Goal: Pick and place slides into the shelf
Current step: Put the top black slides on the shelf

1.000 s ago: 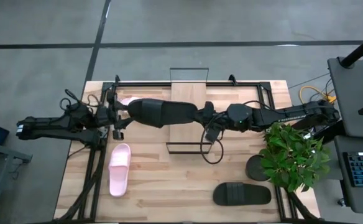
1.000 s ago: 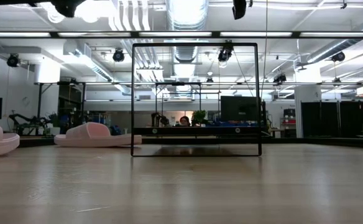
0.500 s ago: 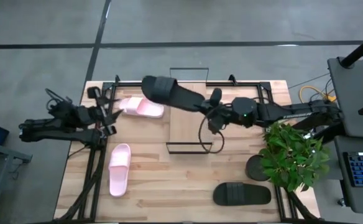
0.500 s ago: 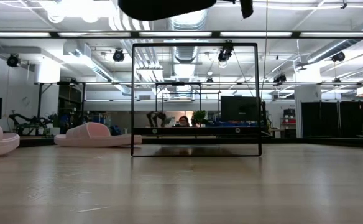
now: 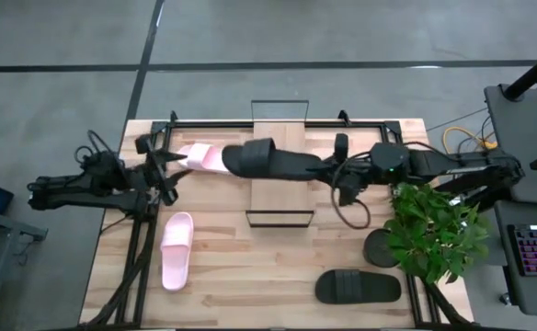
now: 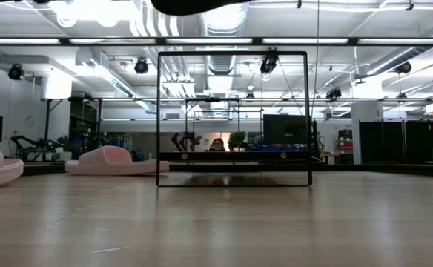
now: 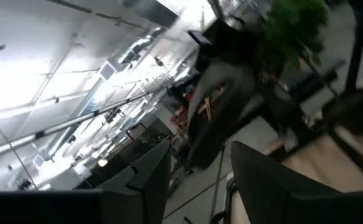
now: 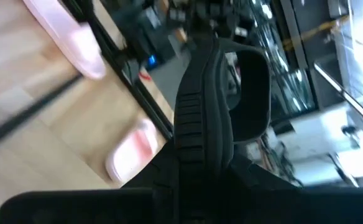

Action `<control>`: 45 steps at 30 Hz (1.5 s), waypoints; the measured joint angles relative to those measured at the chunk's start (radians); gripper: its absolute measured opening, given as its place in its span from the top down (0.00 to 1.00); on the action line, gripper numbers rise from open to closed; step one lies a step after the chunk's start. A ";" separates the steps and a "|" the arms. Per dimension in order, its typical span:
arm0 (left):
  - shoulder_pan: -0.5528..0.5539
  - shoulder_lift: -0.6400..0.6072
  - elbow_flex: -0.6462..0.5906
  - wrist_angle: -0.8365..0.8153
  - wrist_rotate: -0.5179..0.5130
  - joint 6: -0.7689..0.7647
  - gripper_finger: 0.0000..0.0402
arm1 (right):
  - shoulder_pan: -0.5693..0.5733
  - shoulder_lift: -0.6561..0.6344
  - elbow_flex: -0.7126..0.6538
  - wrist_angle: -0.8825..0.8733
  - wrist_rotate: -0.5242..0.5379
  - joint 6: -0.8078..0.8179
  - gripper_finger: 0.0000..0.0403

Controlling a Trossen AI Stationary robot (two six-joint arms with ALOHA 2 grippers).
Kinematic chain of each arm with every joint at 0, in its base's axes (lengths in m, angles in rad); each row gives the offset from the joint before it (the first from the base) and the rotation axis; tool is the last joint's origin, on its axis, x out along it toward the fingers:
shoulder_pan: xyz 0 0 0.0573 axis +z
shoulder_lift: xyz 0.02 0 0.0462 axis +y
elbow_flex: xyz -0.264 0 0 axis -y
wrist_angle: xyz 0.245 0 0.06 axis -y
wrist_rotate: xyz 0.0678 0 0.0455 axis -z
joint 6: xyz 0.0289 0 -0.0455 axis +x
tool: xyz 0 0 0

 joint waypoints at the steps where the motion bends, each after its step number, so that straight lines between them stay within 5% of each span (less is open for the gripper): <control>1: 0.000 0.015 0.000 -0.002 0.000 0.036 0.62 | 0.000 -0.010 -0.004 -0.003 -0.020 0.006 0.87; 12: 0.000 0.173 0.000 0.149 0.001 0.263 0.62 | -0.002 -0.028 -0.007 -0.034 -0.079 0.079 0.87; 25: 0.000 0.380 0.045 0.219 0.052 0.243 0.62 | -0.008 0.004 -0.004 -0.030 -0.086 0.079 0.87; 35: 0.000 0.415 0.047 0.311 0.047 0.250 0.62 | -0.007 0.003 -0.003 -0.025 -0.089 0.078 0.87; 45: 0.000 0.441 0.046 0.349 0.045 0.266 0.94 | -0.007 0.000 0.000 -0.021 -0.086 0.078 0.87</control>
